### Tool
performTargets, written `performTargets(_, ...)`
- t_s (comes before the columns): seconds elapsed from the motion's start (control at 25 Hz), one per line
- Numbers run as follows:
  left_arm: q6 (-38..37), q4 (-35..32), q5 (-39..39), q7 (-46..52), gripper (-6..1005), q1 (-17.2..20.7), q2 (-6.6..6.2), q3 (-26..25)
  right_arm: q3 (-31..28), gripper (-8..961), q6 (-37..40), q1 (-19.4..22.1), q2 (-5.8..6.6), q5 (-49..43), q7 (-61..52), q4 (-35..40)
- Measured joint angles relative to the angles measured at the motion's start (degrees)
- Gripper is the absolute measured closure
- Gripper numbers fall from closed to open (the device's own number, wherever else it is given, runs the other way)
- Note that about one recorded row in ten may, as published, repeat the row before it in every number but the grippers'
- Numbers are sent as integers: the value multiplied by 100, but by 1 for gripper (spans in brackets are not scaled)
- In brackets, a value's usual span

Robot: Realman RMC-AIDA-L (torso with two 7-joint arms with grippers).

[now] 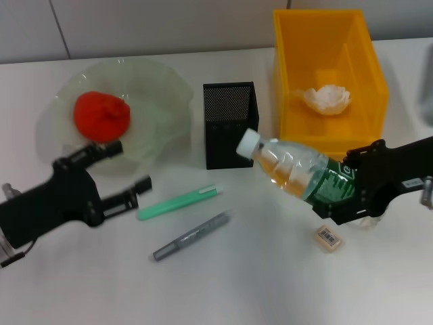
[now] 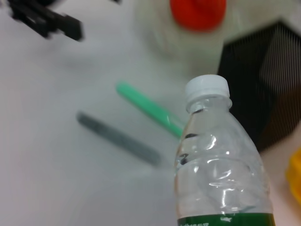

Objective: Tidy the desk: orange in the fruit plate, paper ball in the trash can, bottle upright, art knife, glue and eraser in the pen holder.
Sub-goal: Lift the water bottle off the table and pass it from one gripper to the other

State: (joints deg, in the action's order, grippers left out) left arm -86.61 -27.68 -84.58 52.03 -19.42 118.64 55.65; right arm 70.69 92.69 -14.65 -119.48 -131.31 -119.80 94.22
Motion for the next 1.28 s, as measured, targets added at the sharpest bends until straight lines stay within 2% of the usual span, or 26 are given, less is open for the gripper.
performTargets(0.04, -188, 260, 430, 21, 165, -2, 0, -26, -153, 190, -4, 128, -2, 336, 220, -9)
performTargets(0.08, -188, 260, 430, 21, 165, -2, 0, -26, -323, 190, 0, 256, -1, 726, 472, -70)
performTargets(0.16, -490, 599, 918, 44, 165, -25, -14, -28, -632, 190, 52, 480, 5, 1423, 996, -270)
performTargets(0.24, -946, 995, 1459, 159, 165, -72, -7, -29, -997, 190, 88, 727, 9, 2372, 1960, -836)
performTargets(0.28, -946, 995, 1459, 159, 165, -72, -7, -29, -997, 189, 88, 727, 9, 2372, 1960, -836)
performTargets(0.4, -1204, 1334, 1753, 456, 165, -192, 10, -29, -1360, 187, 153, 771, 34, 3200, 2914, -1837)
performTargets(0.44, -1308, 1544, 1836, 600, 165, -309, 14, -25, -1622, 186, 285, 665, 41, 3469, 3341, -2445)
performTargets(0.48, -1308, 1544, 1836, 600, 166, -309, 14, -25, -1622, 186, 285, 665, 41, 3469, 3341, -2445)
performTargets(0.64, -1463, 1828, 1817, 664, 166, -609, 32, 119, -1896, 183, 479, 304, 17, 3577, 4203, -3589)
performTargets(0.84, -1597, 1858, 1814, 737, 166, -831, 40, 494, -1832, 179, 517, -45, 3, 3608, 4574, -4226)
performTargets(1.04, -1669, 1831, 1816, 745, 167, -918, 48, 645, -1718, 175, 521, -389, 1, 3616, 4804, -4698)
performTargets(1.28, -1703, 1819, 1815, 680, 175, -936, 48, 694, -1500, 171, 427, -625, 8, 3605, 4847, -4884)
